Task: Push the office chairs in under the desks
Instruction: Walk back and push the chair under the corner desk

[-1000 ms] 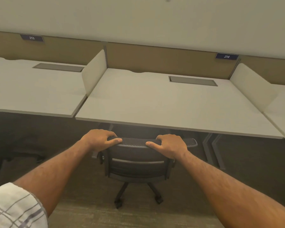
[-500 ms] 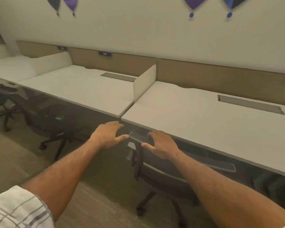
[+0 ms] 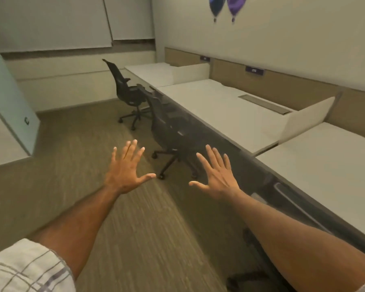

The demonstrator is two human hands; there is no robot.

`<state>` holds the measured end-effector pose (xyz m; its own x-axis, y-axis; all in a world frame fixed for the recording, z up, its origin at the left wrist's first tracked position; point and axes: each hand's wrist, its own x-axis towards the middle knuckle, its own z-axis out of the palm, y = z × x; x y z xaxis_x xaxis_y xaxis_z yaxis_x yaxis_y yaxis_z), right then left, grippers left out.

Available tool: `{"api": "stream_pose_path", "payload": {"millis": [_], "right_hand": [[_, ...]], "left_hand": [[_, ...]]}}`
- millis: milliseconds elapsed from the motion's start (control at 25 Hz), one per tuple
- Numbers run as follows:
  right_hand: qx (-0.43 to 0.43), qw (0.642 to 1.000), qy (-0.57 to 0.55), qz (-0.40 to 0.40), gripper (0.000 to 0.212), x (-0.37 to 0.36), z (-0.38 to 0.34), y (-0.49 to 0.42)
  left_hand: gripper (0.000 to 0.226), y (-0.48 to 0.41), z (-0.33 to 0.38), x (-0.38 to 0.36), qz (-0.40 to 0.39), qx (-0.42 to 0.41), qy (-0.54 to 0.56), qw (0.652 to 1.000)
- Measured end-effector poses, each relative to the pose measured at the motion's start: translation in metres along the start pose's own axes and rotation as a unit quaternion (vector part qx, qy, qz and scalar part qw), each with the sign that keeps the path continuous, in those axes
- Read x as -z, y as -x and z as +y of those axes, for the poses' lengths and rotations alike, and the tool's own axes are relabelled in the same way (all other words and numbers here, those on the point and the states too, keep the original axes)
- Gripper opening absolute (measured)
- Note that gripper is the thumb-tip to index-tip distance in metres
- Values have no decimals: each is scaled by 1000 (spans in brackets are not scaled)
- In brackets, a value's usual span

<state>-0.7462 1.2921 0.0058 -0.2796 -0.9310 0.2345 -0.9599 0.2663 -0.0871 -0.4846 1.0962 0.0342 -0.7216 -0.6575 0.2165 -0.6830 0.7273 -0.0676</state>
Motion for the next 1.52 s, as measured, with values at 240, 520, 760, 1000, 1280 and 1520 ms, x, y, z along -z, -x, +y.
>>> {"api": "stream_pose_path", "payload": {"millis": [240,520,760,1000,1280,1520], "right_hand": [[26,999,21,-25,105,-53,-79,-97],[18,999,3,-33,105,-91,-168,-218],[35,998,13,-52,105,-120,-211,-318],[60,996,-7,-65,107,-180,-235,-463],[87,992,-13,-85,110,-214,-236,-652],[116,990,-7,-81,110,-233,-258,-796]], "left_hand": [[121,21,-157,-45,-20,92,-29,995],[120,-4,-293,-74,-43,114,-41,992],[118,-52,-374,-87,-28,143,-40,989],[118,-158,-458,-128,-34,148,-51,987],[118,-305,-562,-151,-22,179,-74,981],[118,-405,-647,-174,-22,202,-59,977]]}}
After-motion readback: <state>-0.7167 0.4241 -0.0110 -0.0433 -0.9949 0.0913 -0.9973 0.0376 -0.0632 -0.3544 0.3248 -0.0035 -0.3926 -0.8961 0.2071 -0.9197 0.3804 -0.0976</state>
